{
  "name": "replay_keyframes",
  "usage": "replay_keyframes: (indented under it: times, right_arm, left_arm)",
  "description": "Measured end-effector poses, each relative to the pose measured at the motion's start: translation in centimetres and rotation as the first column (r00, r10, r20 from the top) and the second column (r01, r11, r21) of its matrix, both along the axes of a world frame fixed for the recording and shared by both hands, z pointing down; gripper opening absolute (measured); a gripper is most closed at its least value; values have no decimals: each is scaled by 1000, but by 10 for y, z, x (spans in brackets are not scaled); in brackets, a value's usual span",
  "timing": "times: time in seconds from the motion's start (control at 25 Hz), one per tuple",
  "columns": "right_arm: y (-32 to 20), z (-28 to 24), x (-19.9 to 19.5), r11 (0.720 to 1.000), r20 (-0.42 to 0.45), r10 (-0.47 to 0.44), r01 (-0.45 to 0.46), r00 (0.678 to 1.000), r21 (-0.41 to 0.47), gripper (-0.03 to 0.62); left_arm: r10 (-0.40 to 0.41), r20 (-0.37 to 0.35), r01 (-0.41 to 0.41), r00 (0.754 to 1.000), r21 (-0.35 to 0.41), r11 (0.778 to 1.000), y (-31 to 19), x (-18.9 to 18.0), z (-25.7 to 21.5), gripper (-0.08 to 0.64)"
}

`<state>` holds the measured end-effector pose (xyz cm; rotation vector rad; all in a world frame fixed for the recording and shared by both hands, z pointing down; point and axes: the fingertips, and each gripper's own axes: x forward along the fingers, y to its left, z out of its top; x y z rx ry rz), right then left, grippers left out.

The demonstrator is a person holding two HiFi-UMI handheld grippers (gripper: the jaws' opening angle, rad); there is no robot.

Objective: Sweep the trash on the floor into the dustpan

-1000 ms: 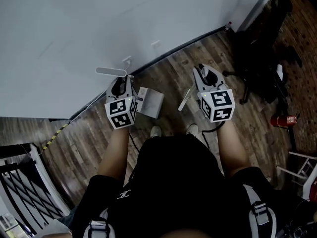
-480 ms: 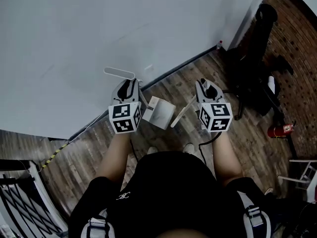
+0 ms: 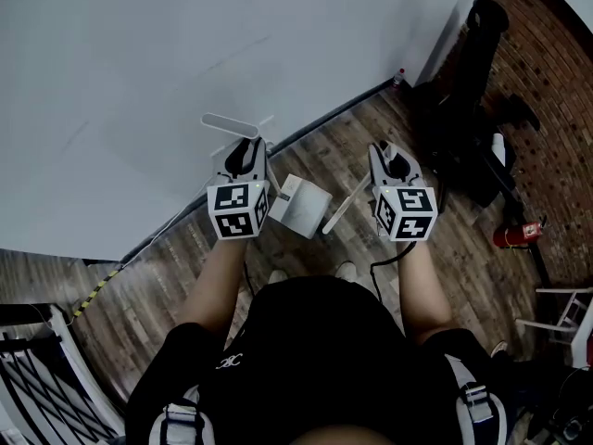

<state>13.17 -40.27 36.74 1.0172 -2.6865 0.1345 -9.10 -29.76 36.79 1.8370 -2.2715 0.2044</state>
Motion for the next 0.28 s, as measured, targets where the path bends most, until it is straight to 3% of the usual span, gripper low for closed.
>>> replay_keyframes:
  times: [0.28]
  right_arm:
    - [6, 3, 12, 999, -49, 27, -25, 998, 32, 81]
  left_arm:
    - [11, 19, -11, 1000, -16, 1000, 6, 8, 0, 91]
